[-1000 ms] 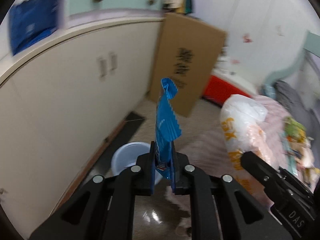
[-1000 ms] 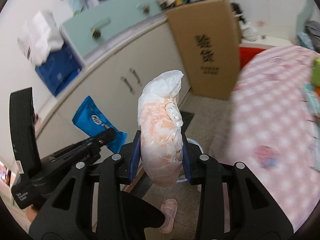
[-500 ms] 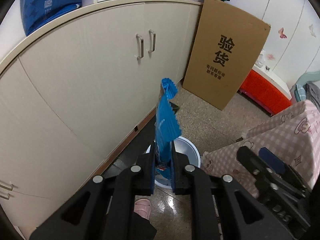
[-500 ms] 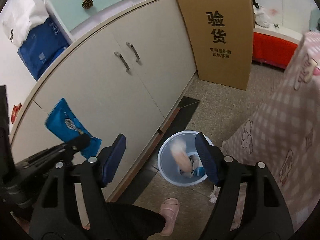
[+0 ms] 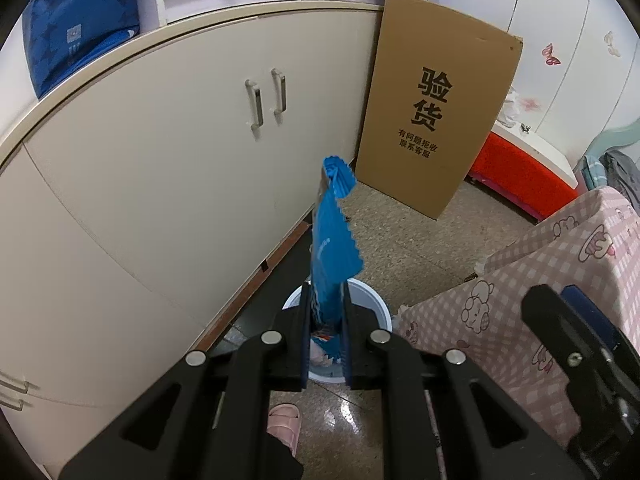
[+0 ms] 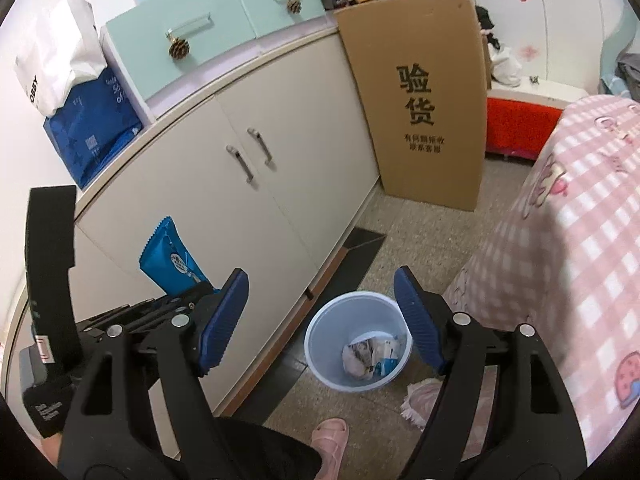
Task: Collect trash
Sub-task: 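Return both tools over the table toward the remaining wrappers, then grasp the teal wrapper strip with the left gripper while the right gripper grasps the cookie wrapper, then carry the cookie wrapper to the blue bin and open the right gripper, then lower the teal wrapper strip toward the bin with the left gripper, then move both tools back over the table toward the beige cloth and yellow box, then grasp the beige cloth with the left gripper while the right gripper grasps the yellow box, then carry both items over the bin and open both grippers to drop them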
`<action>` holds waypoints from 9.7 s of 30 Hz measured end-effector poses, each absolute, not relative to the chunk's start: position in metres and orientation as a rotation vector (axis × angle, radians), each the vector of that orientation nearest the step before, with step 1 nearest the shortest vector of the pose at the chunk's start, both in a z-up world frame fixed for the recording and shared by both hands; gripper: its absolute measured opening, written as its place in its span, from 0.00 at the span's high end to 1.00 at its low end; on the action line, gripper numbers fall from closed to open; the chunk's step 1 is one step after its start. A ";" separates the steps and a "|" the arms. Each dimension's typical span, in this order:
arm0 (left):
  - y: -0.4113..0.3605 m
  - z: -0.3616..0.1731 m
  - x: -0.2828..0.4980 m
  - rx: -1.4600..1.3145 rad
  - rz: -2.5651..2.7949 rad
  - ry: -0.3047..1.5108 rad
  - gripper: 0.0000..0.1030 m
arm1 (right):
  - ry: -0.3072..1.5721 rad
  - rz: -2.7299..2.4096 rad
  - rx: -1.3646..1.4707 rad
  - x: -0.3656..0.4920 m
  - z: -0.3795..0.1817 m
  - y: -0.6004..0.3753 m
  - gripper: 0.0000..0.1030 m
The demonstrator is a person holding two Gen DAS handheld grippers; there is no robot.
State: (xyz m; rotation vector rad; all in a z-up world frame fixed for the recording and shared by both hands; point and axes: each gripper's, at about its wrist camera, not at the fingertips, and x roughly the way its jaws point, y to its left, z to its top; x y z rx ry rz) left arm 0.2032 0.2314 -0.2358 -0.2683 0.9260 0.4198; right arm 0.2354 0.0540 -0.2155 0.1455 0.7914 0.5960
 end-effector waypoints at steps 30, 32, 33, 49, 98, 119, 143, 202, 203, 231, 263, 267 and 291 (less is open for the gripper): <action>0.207 -0.190 0.198 -0.303 0.391 0.818 0.31 | 0.696 0.535 0.244 0.212 -0.178 0.001 0.28; 0.196 -0.178 0.190 -0.294 0.368 0.798 0.30 | 0.682 0.526 0.250 0.205 -0.171 -0.009 0.27; 0.191 -0.173 0.187 -0.289 0.359 0.789 0.29 | 0.673 0.518 0.256 0.200 -0.167 -0.016 0.27; 0.019 -0.139 0.177 -0.123 0.036 0.794 0.27 | 0.608 0.228 0.366 0.152 -0.152 -0.186 0.26; -0.030 -0.166 0.219 -0.100 -0.069 0.812 0.93 | 0.860 0.055 0.220 0.235 -0.199 -0.217 0.61; 0.038 -0.145 0.171 -0.210 -0.068 0.744 0.94 | 0.789 0.387 0.290 0.181 -0.163 -0.136 0.71; 0.244 -0.205 0.182 -0.323 0.421 0.819 0.94 | 0.917 0.710 0.146 0.262 -0.231 0.099 0.52; 0.209 -0.197 0.202 -0.322 0.371 0.843 0.33 | 0.786 0.595 0.287 0.230 -0.189 0.003 0.37; 0.205 -0.192 0.198 -0.318 0.363 0.835 0.32 | 0.779 0.592 0.288 0.227 -0.186 -0.001 0.37; -0.046 -0.137 0.167 -0.051 -0.077 0.792 0.24 | 0.610 -0.093 0.292 0.117 -0.159 -0.286 0.14; -0.179 -0.187 0.270 -0.001 -0.277 0.908 0.33 | 0.698 -0.048 0.421 0.163 -0.190 -0.354 0.82; -0.181 -0.194 0.282 -0.017 -0.292 0.931 0.74 | 0.691 -0.033 0.431 0.162 -0.190 -0.354 0.86; -0.080 -0.119 0.191 -0.147 -0.274 0.729 0.97 | 0.593 0.196 0.407 0.127 -0.131 -0.273 0.96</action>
